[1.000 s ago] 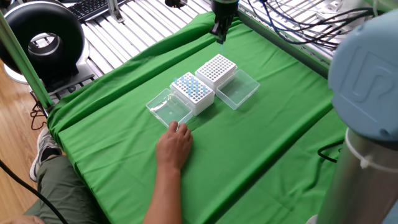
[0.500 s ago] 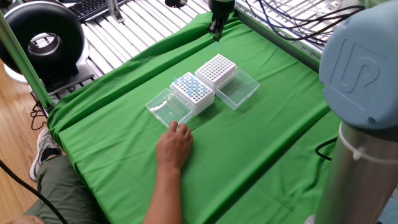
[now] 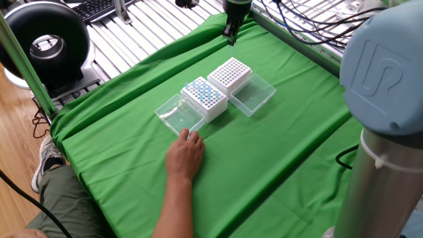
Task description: Insert a medium pipette tip into the holder for medium pipette tips
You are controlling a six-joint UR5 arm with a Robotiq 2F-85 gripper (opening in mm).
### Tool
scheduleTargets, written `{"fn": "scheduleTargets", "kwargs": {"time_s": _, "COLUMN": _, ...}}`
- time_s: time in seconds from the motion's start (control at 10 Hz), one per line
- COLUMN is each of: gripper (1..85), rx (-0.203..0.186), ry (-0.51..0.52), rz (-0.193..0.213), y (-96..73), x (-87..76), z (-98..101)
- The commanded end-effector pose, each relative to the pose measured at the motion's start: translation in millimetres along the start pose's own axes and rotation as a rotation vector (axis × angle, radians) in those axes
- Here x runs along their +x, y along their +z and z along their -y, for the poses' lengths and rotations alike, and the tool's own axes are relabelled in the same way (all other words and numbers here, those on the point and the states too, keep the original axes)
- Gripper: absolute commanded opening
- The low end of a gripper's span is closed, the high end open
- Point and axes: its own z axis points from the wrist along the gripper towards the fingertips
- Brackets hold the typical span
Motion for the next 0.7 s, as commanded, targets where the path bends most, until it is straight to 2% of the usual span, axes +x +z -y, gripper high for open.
{"fn": "scheduleTargets", "kwargs": {"time_s": 0.0, "gripper": 1.0, "rx": -0.016, "ry": 0.012, "rz": 0.015, "y": 4.6, "x": 1.2, "z": -3.2}}
{"fn": "scheduleTargets", "kwargs": {"time_s": 0.6, "gripper": 1.0, "rx": -0.019, "ry": 0.016, "rz": 0.018, "y": 7.4, "x": 6.0, "z": -4.7}}
